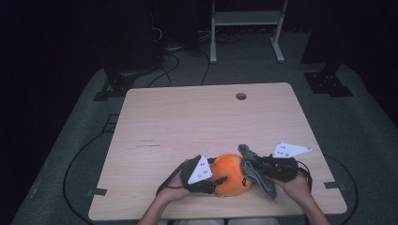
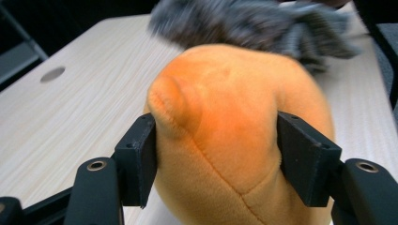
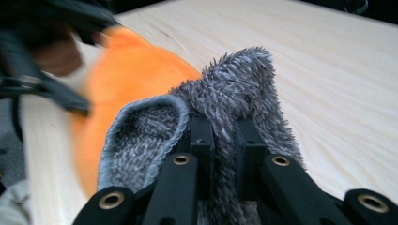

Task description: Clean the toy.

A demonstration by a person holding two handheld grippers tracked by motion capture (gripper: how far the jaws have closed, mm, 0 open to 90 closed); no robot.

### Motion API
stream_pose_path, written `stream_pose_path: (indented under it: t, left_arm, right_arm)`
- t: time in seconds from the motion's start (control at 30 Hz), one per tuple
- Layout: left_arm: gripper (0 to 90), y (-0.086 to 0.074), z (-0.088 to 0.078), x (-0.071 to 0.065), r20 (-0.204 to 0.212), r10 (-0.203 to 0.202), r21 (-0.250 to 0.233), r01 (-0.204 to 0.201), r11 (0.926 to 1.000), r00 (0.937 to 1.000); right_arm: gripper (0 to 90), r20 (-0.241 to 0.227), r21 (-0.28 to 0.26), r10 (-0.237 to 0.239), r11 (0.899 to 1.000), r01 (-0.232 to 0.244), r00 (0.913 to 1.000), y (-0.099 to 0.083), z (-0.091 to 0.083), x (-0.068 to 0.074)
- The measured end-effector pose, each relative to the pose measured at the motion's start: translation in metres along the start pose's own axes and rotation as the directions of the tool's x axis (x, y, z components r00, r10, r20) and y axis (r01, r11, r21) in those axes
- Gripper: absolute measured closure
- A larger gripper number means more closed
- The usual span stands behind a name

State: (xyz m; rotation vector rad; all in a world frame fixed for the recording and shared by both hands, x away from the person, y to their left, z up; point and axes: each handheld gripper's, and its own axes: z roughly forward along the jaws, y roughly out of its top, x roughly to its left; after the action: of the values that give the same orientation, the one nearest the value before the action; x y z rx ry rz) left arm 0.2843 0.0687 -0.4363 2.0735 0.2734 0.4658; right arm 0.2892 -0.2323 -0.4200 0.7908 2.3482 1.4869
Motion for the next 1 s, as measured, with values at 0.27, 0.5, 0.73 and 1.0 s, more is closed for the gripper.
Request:
stream_pose_path:
  t: [0.27, 0.5, 0.73, 1.0]
  left_arm:
    - [30.1, -0.006, -0.002, 0.013, -0.007, -0.096, -0.01, 0.096, 0.9954, 0.9954]
    - [32.3, -0.004, -0.006, 0.009, -0.066, -0.032, -0.09, 0.026, 0.9957, 0.9973]
    - [36.2, -0.007, 0.002, 0.012, -0.136, -0.078, -0.035, 0.074, 0.9966, 0.9875]
    - [31.7, -0.008, -0.01, 0.025, -0.063, -0.193, -0.128, 0.184, 0.9745, 0.9792]
  right_arm:
    - [80.0, -0.043, 0.018, -0.093, 0.995, 0.094, 0.9948, 0.005, 0.014, 0.023]
    - [79.9, 0.006, -0.007, -0.075, 0.997, 0.075, 0.9972, 0.0, 0.021, 0.014]
    - [80.0, 0.083, 0.027, -0.04, 0.999, 0.038, 0.9957, -0.004, 0.012, 0.005]
    - [80.0, 0.023, 0.016, -0.139, 0.99, 0.139, 0.99, 0.001, 0.022, 0.029]
